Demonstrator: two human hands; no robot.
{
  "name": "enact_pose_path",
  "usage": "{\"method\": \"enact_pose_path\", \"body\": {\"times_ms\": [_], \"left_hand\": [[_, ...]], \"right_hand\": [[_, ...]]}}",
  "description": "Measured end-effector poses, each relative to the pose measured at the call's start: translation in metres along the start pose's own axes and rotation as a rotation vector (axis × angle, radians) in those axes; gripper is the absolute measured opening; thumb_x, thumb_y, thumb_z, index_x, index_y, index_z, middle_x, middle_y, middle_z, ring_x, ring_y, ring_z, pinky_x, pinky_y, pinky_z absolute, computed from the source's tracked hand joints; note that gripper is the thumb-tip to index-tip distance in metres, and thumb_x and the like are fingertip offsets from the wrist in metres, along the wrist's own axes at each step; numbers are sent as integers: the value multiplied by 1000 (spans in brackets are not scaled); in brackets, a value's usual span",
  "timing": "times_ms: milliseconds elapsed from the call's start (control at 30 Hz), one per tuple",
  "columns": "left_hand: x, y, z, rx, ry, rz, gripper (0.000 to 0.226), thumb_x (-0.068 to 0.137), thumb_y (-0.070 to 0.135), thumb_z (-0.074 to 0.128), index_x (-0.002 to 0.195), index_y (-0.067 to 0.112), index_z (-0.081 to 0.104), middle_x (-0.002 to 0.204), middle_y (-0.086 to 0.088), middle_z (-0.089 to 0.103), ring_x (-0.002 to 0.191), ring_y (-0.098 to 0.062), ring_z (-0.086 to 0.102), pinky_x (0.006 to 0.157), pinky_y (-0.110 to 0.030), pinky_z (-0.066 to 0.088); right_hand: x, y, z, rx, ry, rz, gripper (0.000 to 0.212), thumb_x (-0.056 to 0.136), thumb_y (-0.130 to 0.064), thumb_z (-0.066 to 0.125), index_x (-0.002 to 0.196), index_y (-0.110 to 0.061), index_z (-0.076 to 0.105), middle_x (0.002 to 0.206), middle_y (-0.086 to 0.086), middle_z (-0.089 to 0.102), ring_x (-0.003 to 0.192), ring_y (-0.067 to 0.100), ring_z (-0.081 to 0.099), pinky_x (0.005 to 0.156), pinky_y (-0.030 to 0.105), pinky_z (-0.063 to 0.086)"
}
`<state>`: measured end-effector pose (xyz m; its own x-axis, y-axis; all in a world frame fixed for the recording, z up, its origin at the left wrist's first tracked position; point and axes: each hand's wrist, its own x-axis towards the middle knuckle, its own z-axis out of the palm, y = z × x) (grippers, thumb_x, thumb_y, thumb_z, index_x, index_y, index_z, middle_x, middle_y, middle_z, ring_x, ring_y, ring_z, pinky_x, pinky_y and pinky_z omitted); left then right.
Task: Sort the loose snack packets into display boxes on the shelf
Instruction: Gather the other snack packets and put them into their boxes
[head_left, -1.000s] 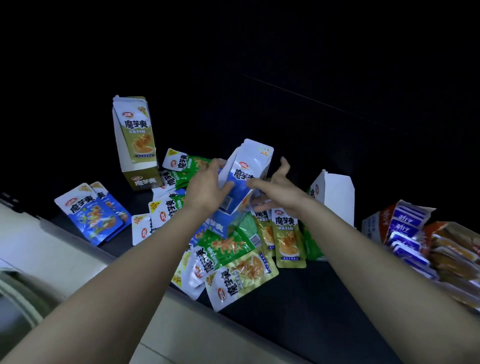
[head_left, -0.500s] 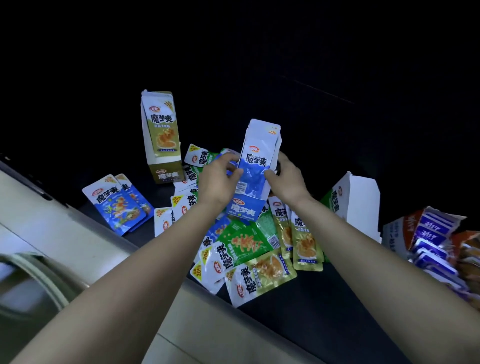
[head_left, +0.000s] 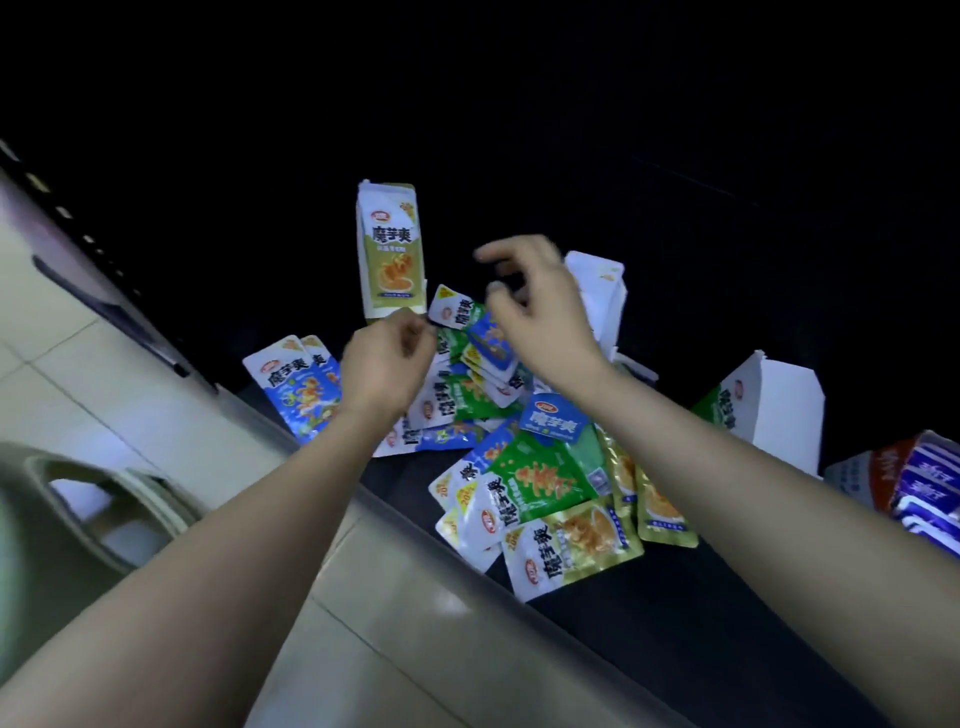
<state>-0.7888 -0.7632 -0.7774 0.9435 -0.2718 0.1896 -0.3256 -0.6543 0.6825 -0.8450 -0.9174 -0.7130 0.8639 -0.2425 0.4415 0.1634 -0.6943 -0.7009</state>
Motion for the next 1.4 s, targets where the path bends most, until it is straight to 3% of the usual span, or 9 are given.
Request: {"method": "enact_pose_path", "body": {"times_ms": [167,367,600,833,933,1033,1133,1233,1400], "left_hand": [[-9,-73,-49,350,77,-288,24,86,21,61,108,14,67,111,-17,62,109,-37,52,85,-40,41],[-33,-126,-56,356,-111,-376,42,92,21,56,133,12,56,138,-14,46,127,-34,39,101,-39,35],[-40,-128,-45,295,-109,-348,43,92,20,55,133,9,53,138,-13,47,126,-34,39,101,-38,32],[-34,-124,-41,272,-1,-388,39,92,26,53,127,8,54,129,-15,55,120,-35,42,97,-40,32],[-27,-104,-44,0,186,-440,39,93,35,53,120,7,53,111,-10,62,111,-33,52,92,-41,41],[-20,-67,-49,-507,256,-470,33,97,29,57,119,7,48,91,6,61,87,-11,61,73,-22,49],[-16,-37,-47,-753,224,-304,19,96,11,59,110,5,48,84,4,63,72,3,63,66,-16,48],[-14,-9,-37,-775,70,-88,24,96,6,58,116,-1,47,98,-3,66,85,0,68,71,-17,53],[-14,49,-5,-818,-126,122,37,100,8,53,132,6,35,101,5,66,92,-8,67,79,-29,55]], "right_hand": [[1,-18,95,-32,-466,124,17,90,-14,58,104,-12,68,94,7,70,88,23,65,79,36,51],[-11,-5,174,-242,-722,343,48,97,-38,55,130,-4,46,124,19,53,109,36,54,85,43,47],[-21,2,218,-421,-602,419,74,75,-46,79,125,-3,43,127,17,49,116,36,50,86,40,44],[-18,3,200,-30,-586,430,32,94,-20,60,116,1,50,114,21,61,104,37,58,76,38,44],[-21,-6,170,214,-543,413,29,98,-19,55,121,-2,48,116,15,61,105,29,60,82,40,48],[-23,-16,131,413,-508,394,35,99,-20,55,131,-12,46,125,5,59,110,17,60,89,31,52],[-23,-14,92,450,-497,392,35,98,-22,57,132,-19,47,120,-1,62,99,9,64,81,22,53],[-21,-9,49,420,-425,366,40,94,-42,59,127,-21,53,117,-3,64,99,8,66,84,33,57],[-22,16,-18,420,-307,402,36,95,-18,61,128,-8,49,122,9,65,105,20,67,90,42,56]]}}
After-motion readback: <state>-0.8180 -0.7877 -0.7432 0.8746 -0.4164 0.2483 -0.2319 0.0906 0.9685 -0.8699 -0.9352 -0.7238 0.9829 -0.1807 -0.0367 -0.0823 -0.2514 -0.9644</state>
